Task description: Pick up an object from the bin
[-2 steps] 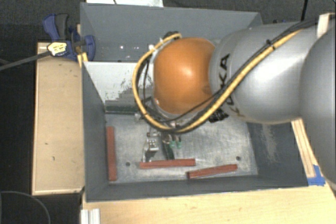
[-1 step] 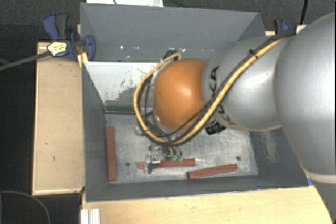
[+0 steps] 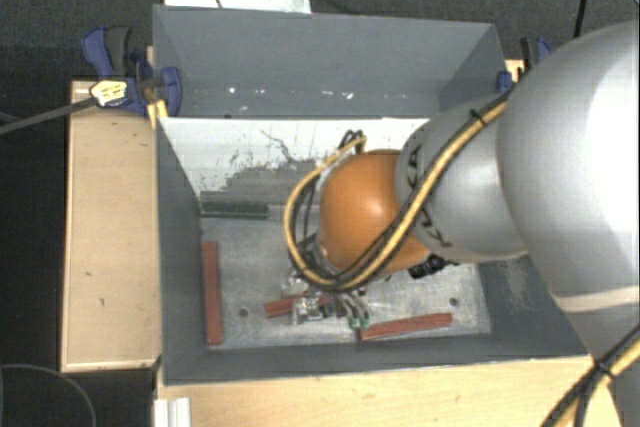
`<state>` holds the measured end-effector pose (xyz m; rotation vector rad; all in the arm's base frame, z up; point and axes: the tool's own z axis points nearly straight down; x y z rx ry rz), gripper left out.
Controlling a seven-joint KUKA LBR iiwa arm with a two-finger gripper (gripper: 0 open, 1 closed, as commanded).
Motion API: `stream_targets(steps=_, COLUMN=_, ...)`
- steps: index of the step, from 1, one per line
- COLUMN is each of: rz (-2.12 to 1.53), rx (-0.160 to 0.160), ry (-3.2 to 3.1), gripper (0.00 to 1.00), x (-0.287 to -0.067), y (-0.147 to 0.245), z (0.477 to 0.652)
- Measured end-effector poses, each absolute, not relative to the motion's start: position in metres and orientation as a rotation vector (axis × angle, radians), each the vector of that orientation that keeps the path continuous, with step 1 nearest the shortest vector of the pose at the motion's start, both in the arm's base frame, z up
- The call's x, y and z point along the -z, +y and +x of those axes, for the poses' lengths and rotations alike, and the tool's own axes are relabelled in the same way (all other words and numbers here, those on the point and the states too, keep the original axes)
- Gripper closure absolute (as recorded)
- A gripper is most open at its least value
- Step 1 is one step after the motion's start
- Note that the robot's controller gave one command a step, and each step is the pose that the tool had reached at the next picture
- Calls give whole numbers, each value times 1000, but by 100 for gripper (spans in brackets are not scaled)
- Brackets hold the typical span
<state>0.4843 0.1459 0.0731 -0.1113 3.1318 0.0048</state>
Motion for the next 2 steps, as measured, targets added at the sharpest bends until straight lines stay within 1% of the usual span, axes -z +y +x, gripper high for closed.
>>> stream_targets(steps=1, rz=-108, rx=-5, ry=3132, gripper=100, x=-73, y=146, z=484)
stream_targets(steps=2, rz=-60, rx=-2, ry=3138, gripper=100, x=-239, y=148, z=502)
